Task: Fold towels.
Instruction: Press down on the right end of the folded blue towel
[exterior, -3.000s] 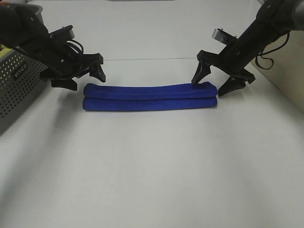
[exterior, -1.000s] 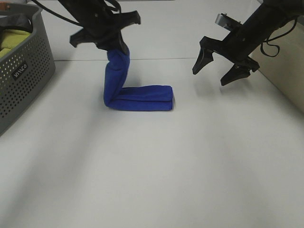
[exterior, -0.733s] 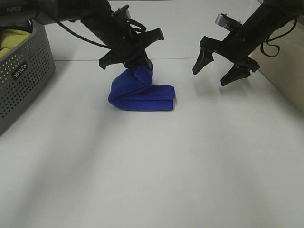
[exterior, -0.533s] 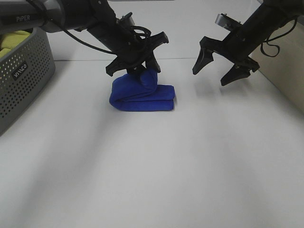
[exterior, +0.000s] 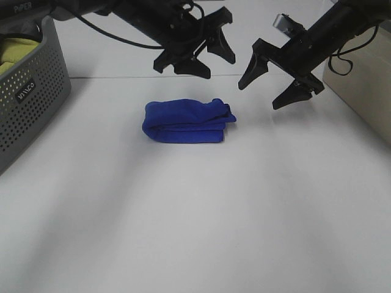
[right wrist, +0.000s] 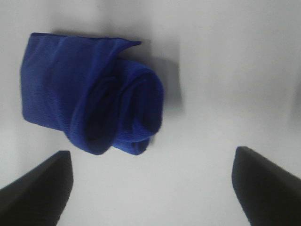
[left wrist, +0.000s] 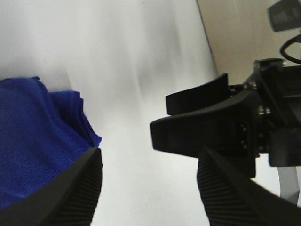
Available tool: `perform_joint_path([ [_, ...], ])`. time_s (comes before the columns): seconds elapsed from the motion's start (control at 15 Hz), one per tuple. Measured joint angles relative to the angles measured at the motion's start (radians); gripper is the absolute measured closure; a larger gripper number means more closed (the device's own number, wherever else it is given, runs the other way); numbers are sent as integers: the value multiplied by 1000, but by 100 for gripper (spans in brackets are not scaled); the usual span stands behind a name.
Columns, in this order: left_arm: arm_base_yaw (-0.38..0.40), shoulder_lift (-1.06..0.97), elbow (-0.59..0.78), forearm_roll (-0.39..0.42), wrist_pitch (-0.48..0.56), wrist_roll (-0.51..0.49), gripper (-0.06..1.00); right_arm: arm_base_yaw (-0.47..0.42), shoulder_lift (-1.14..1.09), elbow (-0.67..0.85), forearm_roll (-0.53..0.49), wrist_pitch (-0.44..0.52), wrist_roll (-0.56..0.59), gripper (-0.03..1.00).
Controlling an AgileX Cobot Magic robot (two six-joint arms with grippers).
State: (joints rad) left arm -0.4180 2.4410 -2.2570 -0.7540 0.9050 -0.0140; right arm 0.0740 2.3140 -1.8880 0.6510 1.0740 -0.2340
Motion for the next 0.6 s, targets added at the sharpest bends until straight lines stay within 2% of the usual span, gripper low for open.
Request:
perform_joint_path([
  [0.2, 69, 0, -123, 91, 46, 8, 37, 3, -37, 0, 150, 17, -97, 11],
  [0.27, 111, 0, -159, 113, 53, 8, 37, 21, -56, 0, 248, 29, -133, 12],
  [0.53, 201, 0, -178, 118, 58, -30, 37, 155, -21, 0, 453, 39, -234, 12],
  [0.6, 209, 0, -178, 119, 59, -33, 37, 168, -10, 0, 474, 35, -242, 12],
])
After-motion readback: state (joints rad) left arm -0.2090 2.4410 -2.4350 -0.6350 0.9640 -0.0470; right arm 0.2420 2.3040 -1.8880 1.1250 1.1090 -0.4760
